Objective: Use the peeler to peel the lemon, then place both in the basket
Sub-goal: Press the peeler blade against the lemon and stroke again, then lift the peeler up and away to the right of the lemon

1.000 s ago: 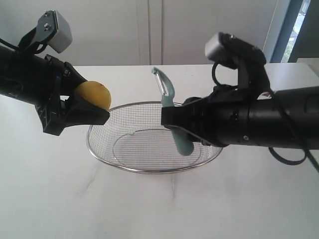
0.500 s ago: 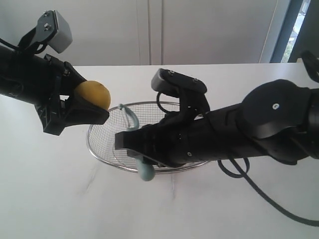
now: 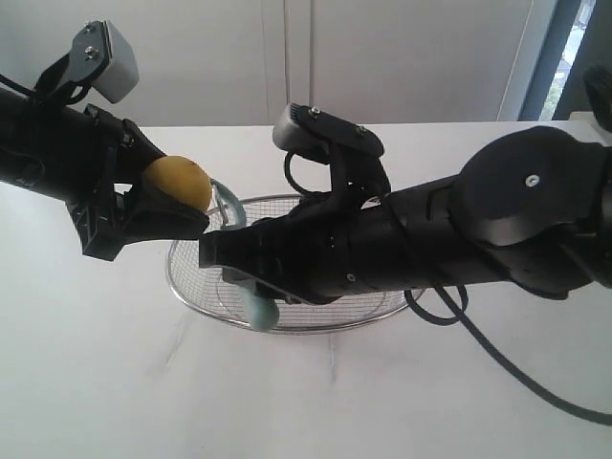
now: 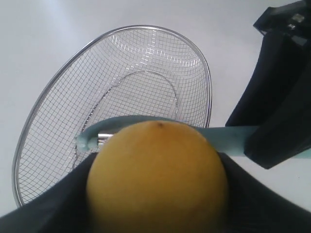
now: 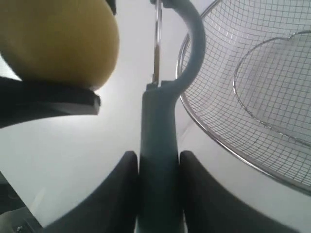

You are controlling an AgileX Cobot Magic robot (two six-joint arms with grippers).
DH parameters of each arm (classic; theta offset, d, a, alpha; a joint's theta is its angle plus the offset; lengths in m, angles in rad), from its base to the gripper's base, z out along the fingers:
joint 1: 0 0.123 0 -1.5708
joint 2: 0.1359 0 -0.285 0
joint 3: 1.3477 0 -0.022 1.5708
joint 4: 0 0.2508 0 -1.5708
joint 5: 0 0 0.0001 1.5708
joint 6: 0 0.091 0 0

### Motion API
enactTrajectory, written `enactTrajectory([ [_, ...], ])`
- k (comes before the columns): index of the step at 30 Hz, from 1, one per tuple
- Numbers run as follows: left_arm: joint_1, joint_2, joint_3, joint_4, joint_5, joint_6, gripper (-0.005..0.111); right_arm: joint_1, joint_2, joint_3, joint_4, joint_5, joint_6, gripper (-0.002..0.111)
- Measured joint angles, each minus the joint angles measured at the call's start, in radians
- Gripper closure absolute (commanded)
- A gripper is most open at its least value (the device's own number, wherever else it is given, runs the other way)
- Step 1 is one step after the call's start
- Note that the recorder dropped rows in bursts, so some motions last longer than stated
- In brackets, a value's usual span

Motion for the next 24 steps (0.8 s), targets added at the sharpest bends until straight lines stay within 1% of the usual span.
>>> enactTrajectory([
  [18,0.000,0.000,0.000,0.000,0.000,0.000,0.107,0.000,-0.149,0.000,0.000,-0.002,-0.022,0.108],
  [24,0.000,0.000,0.000,0.000,0.000,0.000,0.107,0.000,-0.234,0.000,-0.043,0.002,-0.022,0.108],
])
